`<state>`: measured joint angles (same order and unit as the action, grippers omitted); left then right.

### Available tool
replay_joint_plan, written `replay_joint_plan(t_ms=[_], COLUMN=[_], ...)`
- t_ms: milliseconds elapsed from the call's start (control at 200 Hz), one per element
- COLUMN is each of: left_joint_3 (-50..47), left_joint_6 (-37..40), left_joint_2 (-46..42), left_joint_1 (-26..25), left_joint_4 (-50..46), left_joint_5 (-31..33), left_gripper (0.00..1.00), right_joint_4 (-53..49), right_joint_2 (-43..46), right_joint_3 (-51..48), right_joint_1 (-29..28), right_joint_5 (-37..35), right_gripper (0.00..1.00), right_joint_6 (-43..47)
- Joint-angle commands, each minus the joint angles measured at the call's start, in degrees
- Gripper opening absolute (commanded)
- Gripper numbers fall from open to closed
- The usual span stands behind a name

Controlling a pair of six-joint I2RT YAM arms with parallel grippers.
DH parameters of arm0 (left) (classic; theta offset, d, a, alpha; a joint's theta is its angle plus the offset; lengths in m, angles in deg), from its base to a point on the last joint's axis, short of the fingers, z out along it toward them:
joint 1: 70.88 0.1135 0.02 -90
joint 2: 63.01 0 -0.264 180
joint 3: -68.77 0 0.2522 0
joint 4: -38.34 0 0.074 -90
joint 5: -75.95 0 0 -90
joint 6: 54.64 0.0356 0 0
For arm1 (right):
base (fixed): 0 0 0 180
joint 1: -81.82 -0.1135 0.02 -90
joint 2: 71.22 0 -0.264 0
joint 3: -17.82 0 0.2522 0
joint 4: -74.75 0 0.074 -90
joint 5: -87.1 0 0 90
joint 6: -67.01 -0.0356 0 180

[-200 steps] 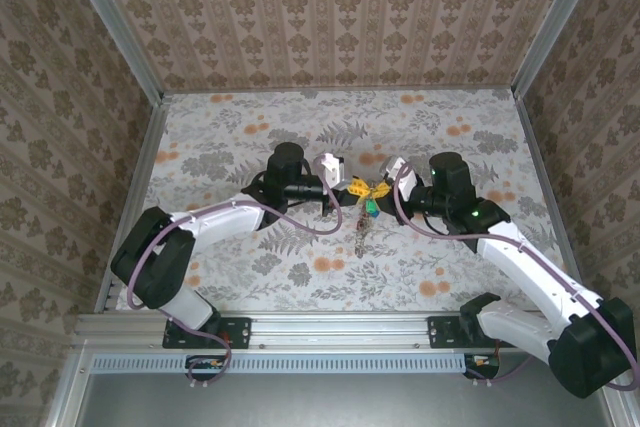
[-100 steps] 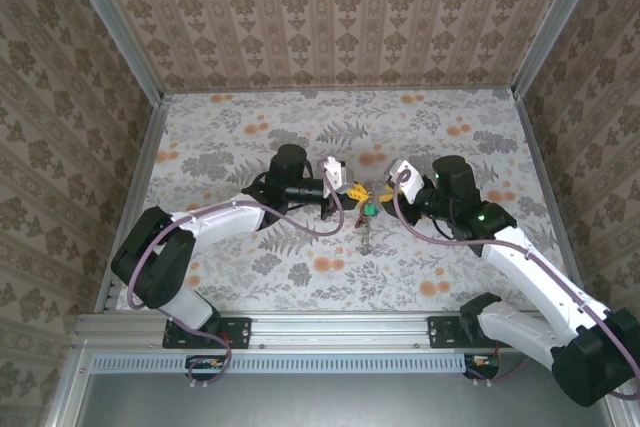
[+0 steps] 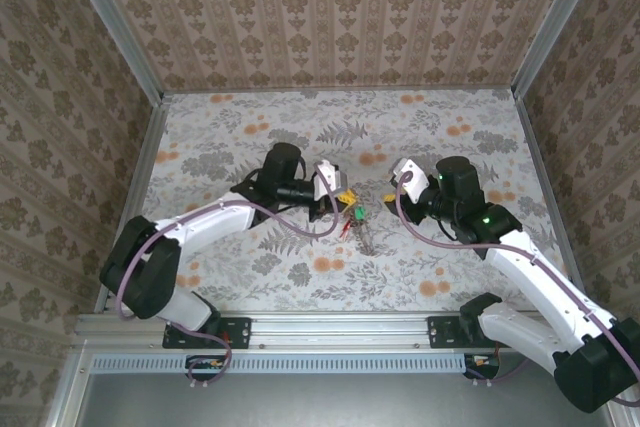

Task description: Put the keys on the keyring

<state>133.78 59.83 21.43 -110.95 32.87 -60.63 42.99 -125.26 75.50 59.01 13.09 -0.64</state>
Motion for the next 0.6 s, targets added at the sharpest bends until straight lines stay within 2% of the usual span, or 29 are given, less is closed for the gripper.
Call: replay_joint_plan(t_ms=[0, 370, 595], left_joint_3=[3.8, 10.8, 14.4], left_joint_6=[5.9, 20.3, 24.0], left_joint_2=[-3.9, -5.4, -2.7], left_joint_1=[2.1, 7.3, 7.3], left_joint_4=[-7.3, -30.1, -36.2], left_joint_5=[-1.0, -0.1, 0.4], left_gripper=[0.0, 0.0, 0.0], right_joint_4=[0.9, 1.7, 4.3], right_joint_2=[1.5, -0.3, -2.8], right_joint_3=[-0.1, -0.6, -1.2], right_joint_1=[-0.1, -0.1, -0.2], right_joint_5=[-1.2, 0.3, 8.5], right_gripper=[0.4, 0.41, 0.4], right_joint_6=[-0.5, -2.0, -7.0])
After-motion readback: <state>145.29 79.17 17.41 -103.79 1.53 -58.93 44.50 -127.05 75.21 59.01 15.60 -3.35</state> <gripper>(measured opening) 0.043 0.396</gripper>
